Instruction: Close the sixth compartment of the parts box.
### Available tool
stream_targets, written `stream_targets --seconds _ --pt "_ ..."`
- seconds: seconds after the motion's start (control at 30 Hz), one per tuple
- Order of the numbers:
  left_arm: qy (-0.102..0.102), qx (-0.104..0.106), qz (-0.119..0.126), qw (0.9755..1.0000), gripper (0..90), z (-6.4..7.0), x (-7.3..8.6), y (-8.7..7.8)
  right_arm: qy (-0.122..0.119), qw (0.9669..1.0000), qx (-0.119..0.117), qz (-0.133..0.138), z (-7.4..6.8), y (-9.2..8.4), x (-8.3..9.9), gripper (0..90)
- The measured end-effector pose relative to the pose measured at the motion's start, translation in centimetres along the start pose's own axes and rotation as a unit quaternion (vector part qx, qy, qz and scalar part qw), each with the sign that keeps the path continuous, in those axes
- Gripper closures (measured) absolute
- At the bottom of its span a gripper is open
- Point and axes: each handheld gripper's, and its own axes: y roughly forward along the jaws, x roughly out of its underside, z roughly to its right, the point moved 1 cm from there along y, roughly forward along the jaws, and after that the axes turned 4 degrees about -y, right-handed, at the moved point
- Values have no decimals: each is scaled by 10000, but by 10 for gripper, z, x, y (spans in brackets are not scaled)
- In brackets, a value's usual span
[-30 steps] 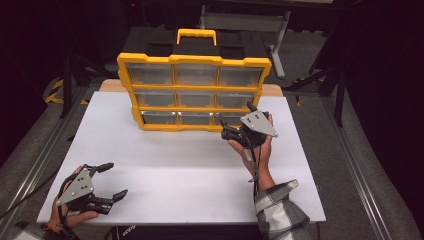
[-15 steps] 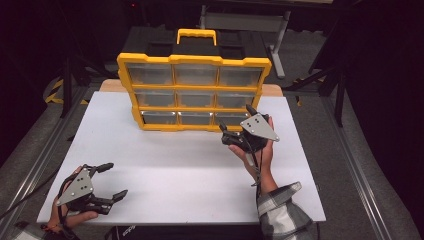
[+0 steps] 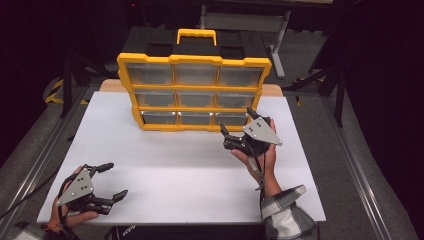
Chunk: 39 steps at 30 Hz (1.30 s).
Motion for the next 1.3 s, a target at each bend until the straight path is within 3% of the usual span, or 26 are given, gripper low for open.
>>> stream_targets --seconds 1.3 --pt "28 25 -34 10000 92 1 0 0 -318 9989 -329 -58 -6 -23 8 89"
